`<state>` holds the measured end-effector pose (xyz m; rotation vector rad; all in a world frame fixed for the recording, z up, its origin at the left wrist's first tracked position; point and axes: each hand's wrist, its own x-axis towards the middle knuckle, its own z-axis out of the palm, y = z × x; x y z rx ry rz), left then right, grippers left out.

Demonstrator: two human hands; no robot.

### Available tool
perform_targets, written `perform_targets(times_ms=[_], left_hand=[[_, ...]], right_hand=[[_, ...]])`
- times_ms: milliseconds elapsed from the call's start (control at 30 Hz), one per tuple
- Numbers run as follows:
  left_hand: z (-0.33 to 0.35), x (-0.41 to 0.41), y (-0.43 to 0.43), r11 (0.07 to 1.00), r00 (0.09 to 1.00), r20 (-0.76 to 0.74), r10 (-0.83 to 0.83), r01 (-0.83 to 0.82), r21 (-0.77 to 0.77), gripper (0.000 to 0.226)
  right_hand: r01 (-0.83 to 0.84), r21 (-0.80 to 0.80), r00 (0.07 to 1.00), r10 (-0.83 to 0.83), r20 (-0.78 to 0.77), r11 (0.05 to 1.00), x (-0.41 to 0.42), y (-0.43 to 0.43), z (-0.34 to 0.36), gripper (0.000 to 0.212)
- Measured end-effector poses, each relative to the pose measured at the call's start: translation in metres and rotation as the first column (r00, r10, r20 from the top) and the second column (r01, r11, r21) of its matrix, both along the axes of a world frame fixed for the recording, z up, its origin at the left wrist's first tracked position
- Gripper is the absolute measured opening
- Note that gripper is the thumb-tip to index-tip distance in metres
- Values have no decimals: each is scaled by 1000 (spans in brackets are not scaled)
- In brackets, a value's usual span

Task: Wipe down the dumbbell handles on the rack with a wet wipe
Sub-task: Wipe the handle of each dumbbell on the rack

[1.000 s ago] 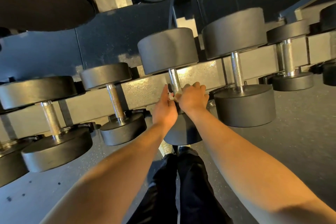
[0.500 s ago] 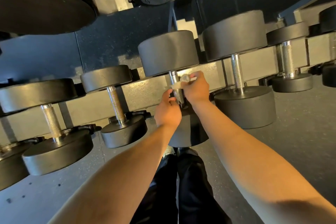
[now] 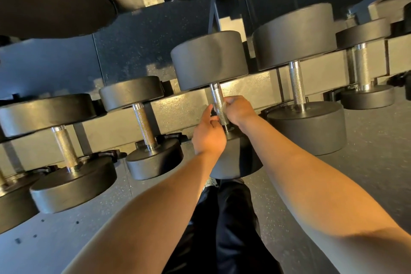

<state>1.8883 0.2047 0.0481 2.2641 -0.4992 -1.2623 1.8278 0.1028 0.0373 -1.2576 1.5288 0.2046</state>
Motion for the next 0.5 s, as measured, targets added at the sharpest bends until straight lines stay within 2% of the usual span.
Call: perform_targets(times_ms=[100,167,333,433,500], left_hand=[[1,-1,0,1000,1000,-5,2,-2,-10,51],[1,-1,1,1000,1000,-7,10,-10,-28,51],[1,-1,0,999,999,-19,27,-28,-43,51],[1,-1,0,999,1000,-8,23,-24,-43,51],[-1,-1,1,998,1000,-2,22,-22,-50,51]], right_hand=[[-163,22,984,164,-66,986,-6,3,1,45],[-279,29,955,280,-95,960,-8,6,2,35],[-553,128,789,567,-237,823,-12,7,7,38],[-577,159,722,592,-359,801,-15,9,-5,45],[-543,154,753,560,-345,825,-15,11,-3,37]])
